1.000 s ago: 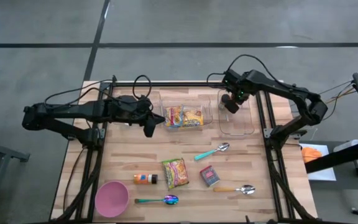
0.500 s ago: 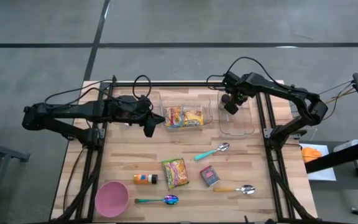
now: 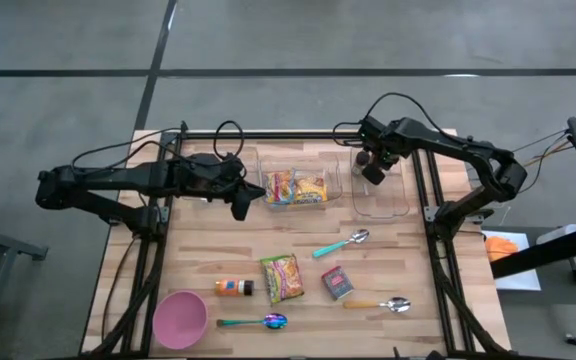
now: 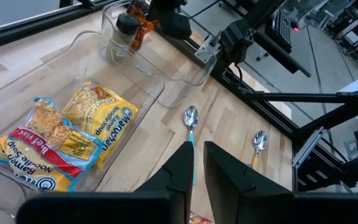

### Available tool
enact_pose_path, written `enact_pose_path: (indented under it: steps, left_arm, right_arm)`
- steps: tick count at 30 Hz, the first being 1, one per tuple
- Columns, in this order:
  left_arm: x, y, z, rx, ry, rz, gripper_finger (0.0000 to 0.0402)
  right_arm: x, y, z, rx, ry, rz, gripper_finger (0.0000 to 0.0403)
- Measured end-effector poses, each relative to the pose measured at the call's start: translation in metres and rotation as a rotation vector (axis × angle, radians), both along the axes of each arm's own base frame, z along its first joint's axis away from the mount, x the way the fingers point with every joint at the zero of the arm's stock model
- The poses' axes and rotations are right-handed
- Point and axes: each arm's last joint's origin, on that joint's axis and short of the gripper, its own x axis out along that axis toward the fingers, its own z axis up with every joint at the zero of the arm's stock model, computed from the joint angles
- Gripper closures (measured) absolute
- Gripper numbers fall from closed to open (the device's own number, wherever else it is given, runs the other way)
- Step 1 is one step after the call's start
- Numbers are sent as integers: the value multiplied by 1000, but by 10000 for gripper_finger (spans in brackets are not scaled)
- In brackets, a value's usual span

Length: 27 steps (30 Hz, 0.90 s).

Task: Pick & Place Food Item
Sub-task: Put the orange seasoning bag into the right transparent bin

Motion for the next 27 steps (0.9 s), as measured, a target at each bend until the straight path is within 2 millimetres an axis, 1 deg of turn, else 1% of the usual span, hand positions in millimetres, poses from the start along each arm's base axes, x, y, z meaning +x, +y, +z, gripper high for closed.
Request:
enact_pose_path:
  steps: [17,23,25,27]
  left_arm:
    - [0,0,-1,0,6,0,354]
    - [0,0,-1,0,7,-1,354]
    - [0,0,-1,0,7,-1,354]
    - [0,0,-1,0,8,-1,354]
  right_arm:
    - [2,0,-4,16,-34,31,394]
    - [5,1,-2,66,-92,52,393]
    - [5,1,-2,66,-93,53,387]
    - [5,1,-2,68,-92,59,370]
